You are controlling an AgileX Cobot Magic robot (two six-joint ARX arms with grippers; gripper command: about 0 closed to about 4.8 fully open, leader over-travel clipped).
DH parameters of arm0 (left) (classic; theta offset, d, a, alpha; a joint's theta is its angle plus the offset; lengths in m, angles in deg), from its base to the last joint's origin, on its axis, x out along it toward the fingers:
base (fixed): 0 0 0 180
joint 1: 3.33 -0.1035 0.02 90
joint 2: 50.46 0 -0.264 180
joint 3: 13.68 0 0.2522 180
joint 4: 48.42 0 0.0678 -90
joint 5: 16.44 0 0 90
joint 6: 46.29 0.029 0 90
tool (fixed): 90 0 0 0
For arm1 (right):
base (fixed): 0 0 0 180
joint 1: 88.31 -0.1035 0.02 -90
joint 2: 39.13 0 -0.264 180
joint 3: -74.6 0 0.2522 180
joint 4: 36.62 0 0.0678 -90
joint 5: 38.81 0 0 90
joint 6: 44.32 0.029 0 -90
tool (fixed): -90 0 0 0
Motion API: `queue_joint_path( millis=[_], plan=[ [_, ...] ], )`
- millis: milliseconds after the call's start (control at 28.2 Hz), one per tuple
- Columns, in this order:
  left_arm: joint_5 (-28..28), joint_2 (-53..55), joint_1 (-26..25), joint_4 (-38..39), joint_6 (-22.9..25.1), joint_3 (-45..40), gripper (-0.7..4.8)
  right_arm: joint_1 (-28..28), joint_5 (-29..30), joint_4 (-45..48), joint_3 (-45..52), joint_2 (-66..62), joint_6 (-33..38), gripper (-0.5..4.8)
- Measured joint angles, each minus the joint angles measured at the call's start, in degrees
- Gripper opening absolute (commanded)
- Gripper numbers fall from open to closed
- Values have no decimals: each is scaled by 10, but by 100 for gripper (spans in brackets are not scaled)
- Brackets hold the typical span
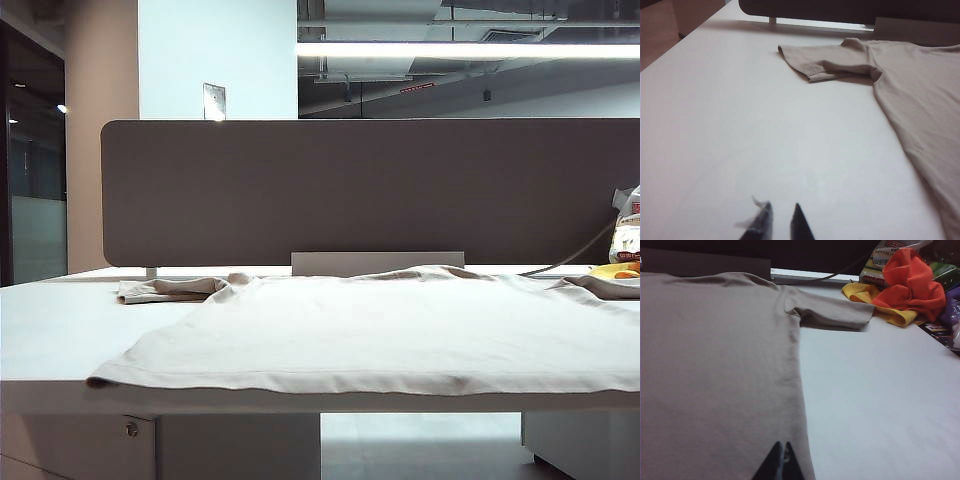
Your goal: Fold the bottom side of the T-shirt horizontally towards the center, about one-third of the way, then fold the sleeve back towards the center, creating a straight line along the edge of the T-shirt, and finally fold the bottom of the T-shirt up towards the top, creating a neat rectangle.
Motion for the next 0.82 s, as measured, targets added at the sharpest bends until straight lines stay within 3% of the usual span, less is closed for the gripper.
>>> queue_joint_path(
  millis=[284,568,817],
  plan=[
    [2,0,0,0,-2,0,53,0,21,18,0,0,24,-6],
    [16,0,0,-3,-100,0,52,0,38,35,0,0,39,-5],
    [94,0,7,-8,-142,0,50,0,67,14,0,0,88,-6]
  ],
)
